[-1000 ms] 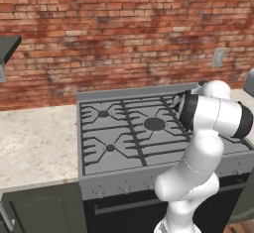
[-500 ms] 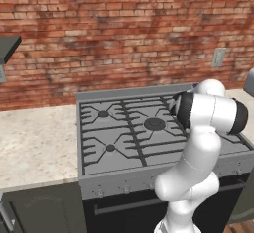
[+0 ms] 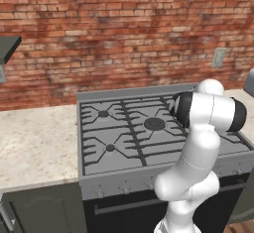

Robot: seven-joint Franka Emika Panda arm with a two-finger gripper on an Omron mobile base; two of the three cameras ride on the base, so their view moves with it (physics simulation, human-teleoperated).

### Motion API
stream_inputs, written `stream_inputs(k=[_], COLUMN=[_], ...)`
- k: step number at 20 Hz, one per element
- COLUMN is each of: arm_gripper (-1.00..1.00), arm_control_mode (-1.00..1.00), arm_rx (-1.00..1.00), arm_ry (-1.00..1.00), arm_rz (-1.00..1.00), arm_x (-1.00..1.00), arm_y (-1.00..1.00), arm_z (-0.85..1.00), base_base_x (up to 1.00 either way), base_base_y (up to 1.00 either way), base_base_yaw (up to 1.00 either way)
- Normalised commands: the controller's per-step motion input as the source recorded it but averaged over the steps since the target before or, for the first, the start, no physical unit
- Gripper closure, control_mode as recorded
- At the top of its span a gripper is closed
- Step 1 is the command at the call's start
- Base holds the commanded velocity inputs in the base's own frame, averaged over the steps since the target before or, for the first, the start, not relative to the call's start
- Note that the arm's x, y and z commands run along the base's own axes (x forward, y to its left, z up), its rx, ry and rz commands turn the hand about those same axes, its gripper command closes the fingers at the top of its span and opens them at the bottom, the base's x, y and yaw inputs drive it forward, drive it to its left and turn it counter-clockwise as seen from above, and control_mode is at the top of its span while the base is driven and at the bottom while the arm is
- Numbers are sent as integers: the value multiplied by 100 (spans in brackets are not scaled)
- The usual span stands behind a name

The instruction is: Pick up the pan with the steak in it and place it on the dining table. Then place the steak on the plate.

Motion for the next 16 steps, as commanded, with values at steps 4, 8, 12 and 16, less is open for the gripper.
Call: stream_inputs(k=[4, 8, 12, 16], arm_gripper=[100, 100, 100, 100], arm_control_mode=[-100, -100, -100, -100], arm_rx=[4, 1, 0, 0], arm_ry=[-1, -3, -9, -19], arm_rz=[-10, -10, -2, 0], arm_x=[10, -9, -57, -77], arm_y=[7, 11, 29, 52], arm_z=[51, 78, 83, 70], base_base_x=[0, 0, 0, 0], base_base_y=[0, 0, 0, 0], base_base_yaw=[0, 0, 0, 0])
